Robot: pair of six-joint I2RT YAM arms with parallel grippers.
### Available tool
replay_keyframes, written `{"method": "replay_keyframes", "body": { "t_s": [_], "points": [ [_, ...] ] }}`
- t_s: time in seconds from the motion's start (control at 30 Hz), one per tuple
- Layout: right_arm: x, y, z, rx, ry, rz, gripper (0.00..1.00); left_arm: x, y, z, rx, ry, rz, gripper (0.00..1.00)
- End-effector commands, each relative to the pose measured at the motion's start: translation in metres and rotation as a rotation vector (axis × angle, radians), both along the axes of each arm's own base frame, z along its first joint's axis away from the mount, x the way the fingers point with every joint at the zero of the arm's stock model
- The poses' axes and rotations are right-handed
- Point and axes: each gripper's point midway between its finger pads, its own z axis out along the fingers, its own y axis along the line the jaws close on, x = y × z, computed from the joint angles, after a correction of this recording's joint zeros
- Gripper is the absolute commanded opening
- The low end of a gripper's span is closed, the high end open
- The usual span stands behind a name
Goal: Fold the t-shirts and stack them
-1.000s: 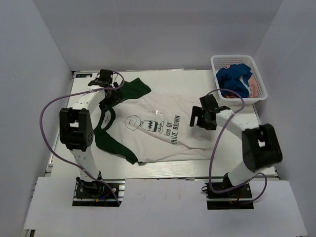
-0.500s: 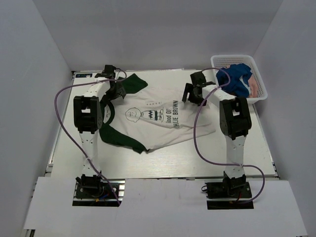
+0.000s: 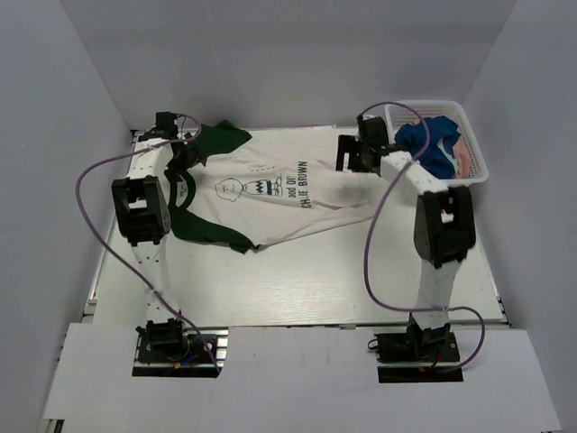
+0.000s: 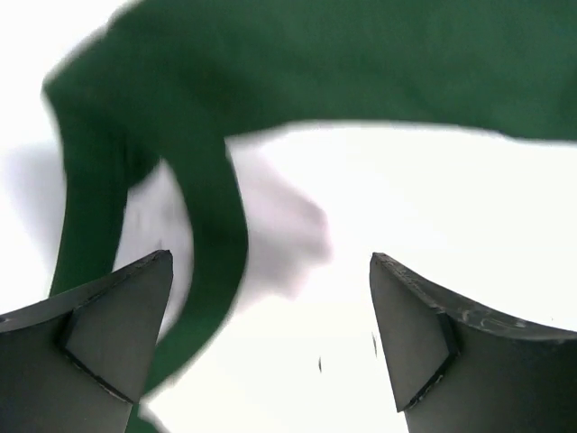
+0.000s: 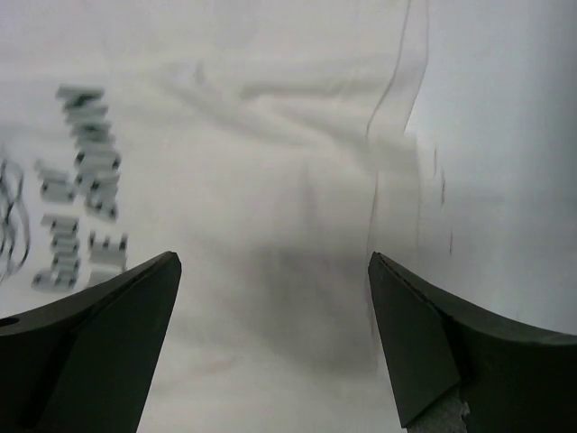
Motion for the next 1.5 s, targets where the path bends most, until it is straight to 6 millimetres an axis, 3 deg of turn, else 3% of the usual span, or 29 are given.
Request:
{"method": "replay_keyframes", "body": {
  "t_s": [0.0, 0.07, 0.1, 0.13, 0.17, 0.23, 0.27, 0.3, 0.4, 0.43, 0.53, 0.77, 0.9, 0.93, 0.97, 1.03, 1.1, 1.13, 1.23, 1.27, 1.3, 1.4, 1.43, 1.47],
  "points": [
    [-0.048, -0.006, 0.046, -0.018, -0.072, 0.065, 0.9, -0.026, -0.018, 0.097, -0.009, -0.139, -0.024, 1.0],
    [-0.091, -0.019, -0.003, -0.039, 0.055, 0.057, 0.9, -0.047, -0.019, 0.103, 0.009, -0.142, -0.009, 1.0],
    [-0.099, -0.025, 0.012, -0.039, 0.022, 0.05, 0.9, -0.073, -0.02, 0.081, 0.007, -0.083, -0.009, 1.0],
    [-0.104, -0.027, 0.007, -0.045, 0.018, 0.054, 0.9, -0.086, -0.024, 0.104, -0.014, -0.137, -0.01, 1.0],
    [-0.125, -0.038, -0.014, -0.097, 0.066, 0.079, 0.9, -0.104, -0.025, 0.088, -0.016, -0.108, -0.01, 1.0],
    [-0.134, -0.05, -0.018, -0.141, 0.079, 0.076, 0.9, -0.123, -0.028, 0.09, -0.035, -0.119, 0.004, 1.0],
    [-0.136, -0.054, -0.021, -0.154, 0.086, 0.082, 0.9, -0.132, -0.031, 0.1, -0.043, -0.148, -0.003, 1.0],
    [-0.136, -0.056, -0.023, -0.166, 0.092, 0.09, 0.9, -0.146, -0.031, 0.087, -0.05, -0.112, 0.005, 1.0],
    [-0.134, -0.054, -0.029, -0.159, 0.107, 0.144, 0.87, -0.164, -0.034, 0.075, -0.066, -0.08, 0.01, 1.0],
    [-0.134, -0.054, -0.04, -0.164, 0.135, 0.15, 0.85, -0.165, -0.034, 0.075, -0.066, -0.08, 0.01, 1.0],
    [-0.125, -0.051, -0.048, -0.171, 0.147, 0.167, 0.82, -0.169, -0.03, 0.065, -0.049, -0.026, 0.034, 1.0],
    [-0.102, -0.045, -0.056, -0.168, 0.134, 0.165, 0.7, -0.169, -0.03, 0.065, -0.054, -0.016, 0.042, 1.0],
    [-0.108, -0.038, -0.057, -0.141, 0.124, 0.195, 0.42, -0.169, -0.029, 0.061, -0.046, -0.006, 0.047, 1.0],
    [-0.11, -0.037, -0.052, -0.131, 0.118, 0.185, 0.34, -0.169, -0.029, 0.061, -0.046, -0.006, 0.047, 1.0],
    [-0.111, -0.04, -0.045, -0.142, 0.104, 0.17, 0.16, -0.167, -0.029, 0.062, -0.046, -0.015, 0.047, 1.0],
    [-0.122, -0.042, -0.041, -0.126, 0.097, 0.146, 0.01, -0.169, -0.03, 0.055, -0.055, 0.004, 0.042, 1.0],
    [-0.132, -0.043, -0.028, -0.114, 0.075, 0.141, 0.0, -0.167, -0.033, 0.056, -0.065, -0.005, 0.036, 1.0],
    [-0.145, -0.046, -0.034, -0.112, 0.117, 0.125, 0.0, -0.167, -0.033, 0.053, -0.065, 0.004, 0.036, 1.0],
    [-0.17, -0.045, -0.027, -0.077, 0.143, 0.101, 0.0, -0.167, -0.036, 0.054, -0.082, 0.004, 0.026, 1.0],
    [-0.193, -0.04, -0.043, -0.034, 0.207, 0.103, 0.0, -0.165, -0.036, 0.054, -0.082, -0.005, 0.026, 1.0],
    [-0.199, -0.039, -0.031, -0.015, 0.175, 0.106, 0.02, -0.165, -0.038, 0.055, -0.09, -0.005, 0.021, 1.0],
    [-0.239, -0.049, -0.052, -0.019, 0.243, 0.063, 0.15, -0.166, -0.041, 0.051, -0.09, 0.004, 0.012, 1.0],
    [-0.251, -0.055, -0.056, -0.019, 0.251, 0.037, 0.35, -0.166, -0.041, 0.051, -0.09, 0.005, 0.012, 1.0],
    [-0.264, -0.059, -0.066, -0.031, 0.29, 0.029, 0.42, -0.168, -0.041, 0.048, -0.09, 0.014, 0.013, 1.0]
  ]
}}
